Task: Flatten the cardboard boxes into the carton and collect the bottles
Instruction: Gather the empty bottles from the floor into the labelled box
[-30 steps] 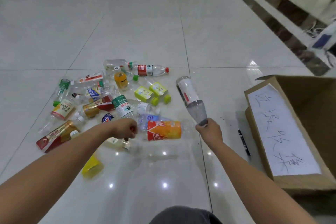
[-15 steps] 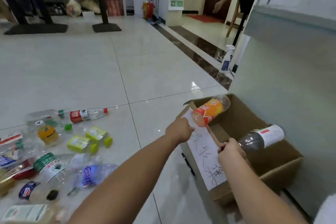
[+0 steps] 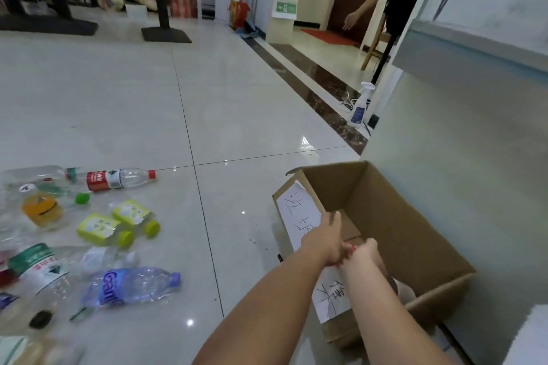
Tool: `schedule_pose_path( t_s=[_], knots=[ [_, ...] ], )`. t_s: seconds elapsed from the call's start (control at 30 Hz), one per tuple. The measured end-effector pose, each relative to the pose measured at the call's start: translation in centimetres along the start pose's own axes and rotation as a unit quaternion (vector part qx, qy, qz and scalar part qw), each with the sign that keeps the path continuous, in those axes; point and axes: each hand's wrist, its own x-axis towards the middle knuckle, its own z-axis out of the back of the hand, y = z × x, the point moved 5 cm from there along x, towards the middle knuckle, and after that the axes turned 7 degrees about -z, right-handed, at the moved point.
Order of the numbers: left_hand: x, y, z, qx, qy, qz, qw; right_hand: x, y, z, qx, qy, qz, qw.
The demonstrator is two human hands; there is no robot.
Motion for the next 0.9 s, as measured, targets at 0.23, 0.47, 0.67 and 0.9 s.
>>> schedule_pose_path(
  t_s=[0.23, 0.47, 0.67, 0.9],
  knots=[
    [-9.0, 17.2, 7.7, 0.036, 0.009, 0.138, 0.99, -5.0, -5.7, -4.8, -0.158, -0.099, 0.263, 0.947],
    [-26.8, 39.3, 13.3, 0.034, -0.02, 0.381, 0.924, -11.5, -19.2, -16.8, -0.529, 0.213, 0.451, 0.686],
    [-40.7, 46.0, 9.6, 0.014, -0.022, 0.51, 0.86, -13.1, -28.5, -21.5, -0.717, 0.339, 0.434, 0.427],
    [-39.3, 46.4, 6.2, -0.004, -0.04, 0.516, 0.856, -5.4, -31.2, -20.3, -0.79, 0.303, 0.411, 0.339]
  ],
)
